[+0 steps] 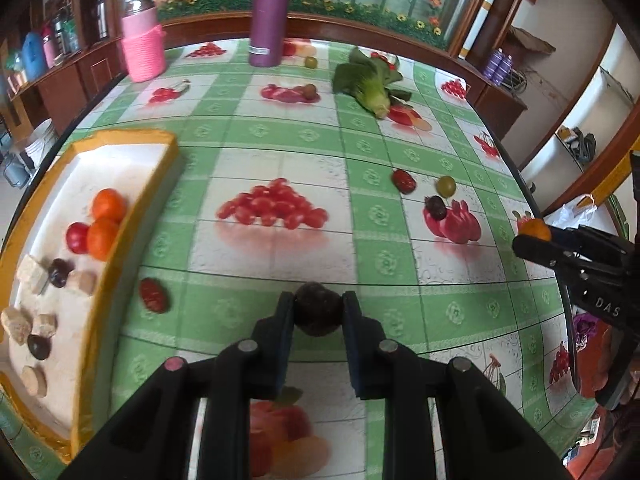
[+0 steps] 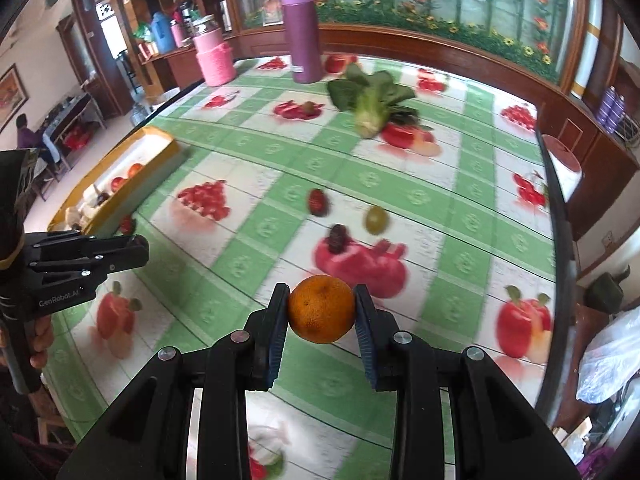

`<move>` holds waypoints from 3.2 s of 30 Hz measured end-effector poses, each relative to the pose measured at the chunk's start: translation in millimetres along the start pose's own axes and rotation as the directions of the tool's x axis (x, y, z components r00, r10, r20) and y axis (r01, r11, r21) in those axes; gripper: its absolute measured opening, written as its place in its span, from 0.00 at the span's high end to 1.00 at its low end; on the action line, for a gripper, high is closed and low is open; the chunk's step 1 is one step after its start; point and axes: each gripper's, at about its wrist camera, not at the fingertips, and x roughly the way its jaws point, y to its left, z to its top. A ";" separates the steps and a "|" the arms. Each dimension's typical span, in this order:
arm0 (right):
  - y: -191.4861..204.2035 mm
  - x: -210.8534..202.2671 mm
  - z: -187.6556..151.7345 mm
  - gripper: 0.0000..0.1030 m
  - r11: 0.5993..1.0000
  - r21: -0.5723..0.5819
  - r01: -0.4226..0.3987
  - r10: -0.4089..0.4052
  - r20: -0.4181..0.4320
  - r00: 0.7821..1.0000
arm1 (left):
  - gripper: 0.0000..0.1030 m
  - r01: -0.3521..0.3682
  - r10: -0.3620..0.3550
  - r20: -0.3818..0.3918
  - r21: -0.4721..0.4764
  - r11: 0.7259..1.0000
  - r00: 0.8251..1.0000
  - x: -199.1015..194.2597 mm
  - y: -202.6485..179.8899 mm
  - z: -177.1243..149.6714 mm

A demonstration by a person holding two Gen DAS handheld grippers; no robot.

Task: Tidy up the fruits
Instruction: 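Carry the small orange and dark red fruit over the white tray with both grippers, then open the right gripper to drop the orange while the left releases the dark fruit, then withdraw both grippers from the tray toward the remaining fruits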

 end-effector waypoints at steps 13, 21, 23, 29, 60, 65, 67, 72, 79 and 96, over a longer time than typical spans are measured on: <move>117.1 40.4 50.3 0.70 0.989 -0.110 -0.098 0.095 -0.026 0.995 | 0.74 -0.044 0.051 0.056 -0.123 0.991 0.997 -41.8 104.6 -6.5; 184.0 67.0 93.4 0.70 0.970 -0.188 -0.151 0.150 -0.017 0.988 | 0.74 -0.100 0.112 0.050 -0.192 0.976 0.992 -50.6 166.8 -6.6; 196.6 75.9 105.7 0.70 0.967 -0.194 -0.163 0.163 -0.016 0.987 | 0.74 -0.114 0.125 0.044 -0.202 0.973 0.991 -50.6 181.0 -4.2; 227.9 108.1 132.2 0.70 0.960 -0.222 -0.171 0.169 -0.031 0.985 | 0.74 -0.157 0.165 0.023 -0.206 0.966 0.986 -44.1 215.6 11.5; 259.2 205.2 160.7 0.65 0.969 -0.214 -0.125 0.103 -0.113 0.988 | 0.72 -0.188 0.173 -0.098 -0.162 0.969 0.980 32.1 255.9 59.5; 254.2 202.6 159.7 0.54 0.973 -0.200 -0.115 0.095 -0.108 0.990 | 0.68 -0.196 0.182 -0.103 -0.153 0.969 0.978 31.9 254.4 57.6; 250.6 198.6 158.8 0.54 0.975 -0.194 -0.108 0.089 -0.106 0.990 | 0.65 -0.204 0.190 -0.105 -0.150 0.967 0.976 30.8 253.6 55.7; 247.9 185.5 153.4 0.54 0.974 -0.204 -0.099 0.080 -0.103 0.992 | 0.51 -0.223 0.209 -0.098 -0.159 0.962 0.973 22.4 253.5 47.8; 249.4 160.4 138.5 0.54 0.967 -0.233 -0.103 0.084 -0.091 0.992 | 0.39 -0.245 0.235 -0.073 -0.171 0.954 0.969 6.0 248.0 33.4; 205.5 83.7 67.0 0.43 0.962 -0.239 -0.129 0.113 -0.082 0.990 | 0.24 -0.291 0.296 -0.005 -0.199 0.936 0.955 -33.2 190.7 4.9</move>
